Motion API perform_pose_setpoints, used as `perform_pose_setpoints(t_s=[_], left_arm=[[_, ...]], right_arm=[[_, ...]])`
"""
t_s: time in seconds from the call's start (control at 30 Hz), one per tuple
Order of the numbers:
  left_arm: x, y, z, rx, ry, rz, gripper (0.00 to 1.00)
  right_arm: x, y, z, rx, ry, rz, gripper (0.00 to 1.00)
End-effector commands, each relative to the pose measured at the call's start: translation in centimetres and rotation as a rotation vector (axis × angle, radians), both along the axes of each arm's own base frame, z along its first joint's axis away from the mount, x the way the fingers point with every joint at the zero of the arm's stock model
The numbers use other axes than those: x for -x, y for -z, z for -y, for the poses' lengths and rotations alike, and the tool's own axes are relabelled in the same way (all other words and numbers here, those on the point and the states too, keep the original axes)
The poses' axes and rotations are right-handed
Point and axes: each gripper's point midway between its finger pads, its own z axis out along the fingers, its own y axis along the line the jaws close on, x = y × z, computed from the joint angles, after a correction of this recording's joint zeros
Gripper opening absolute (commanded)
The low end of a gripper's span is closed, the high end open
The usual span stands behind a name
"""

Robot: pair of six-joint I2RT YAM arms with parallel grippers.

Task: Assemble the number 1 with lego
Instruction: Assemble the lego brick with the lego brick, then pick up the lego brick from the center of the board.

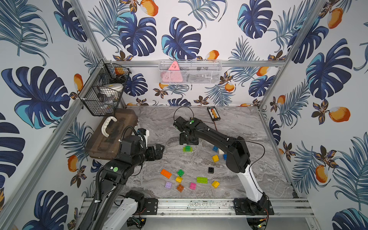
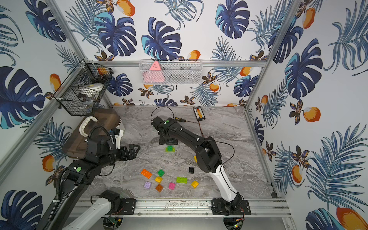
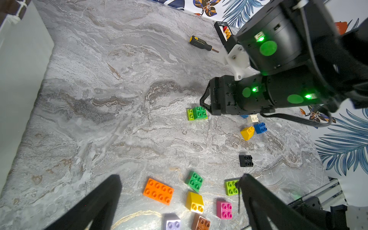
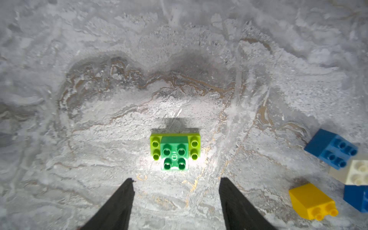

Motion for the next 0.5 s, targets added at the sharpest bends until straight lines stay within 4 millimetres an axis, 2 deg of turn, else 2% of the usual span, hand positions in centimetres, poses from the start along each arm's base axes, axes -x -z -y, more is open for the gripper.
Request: perform_pose_setpoints(t_s=[0.0,0.13,0.23,0.33,0.47], left_arm=[[-0.3,-0.5,0.3,0.000,0.019,0.027,0.99],[-0.3,-0.6,0.4,0.002,0.027,0.028,0.99],[-0.2,-0.6,0.8,0.012,0.047,0.030,0.99],[-0.2,-0.7,1.3,0.027,0.073,0.035,0.98],[0.1,-0.9,2.2,0.047,0.121,0.040,0.97]], right_arm=[[0.8,-1.6,1.1,0.001,0.026,0.004,0.72],[2.9,-3.1,3.7,0.018,0.050,-0.015,0.71],[5.6,-4.0,6.9,-0.003,0.082,-0.018,0.70],[8.7,-4.0,9.8,-0.032,0.113,-0.042,0.69],[12.6,-2.2,13.0,-0.032,0.145,-0.107,0.68]])
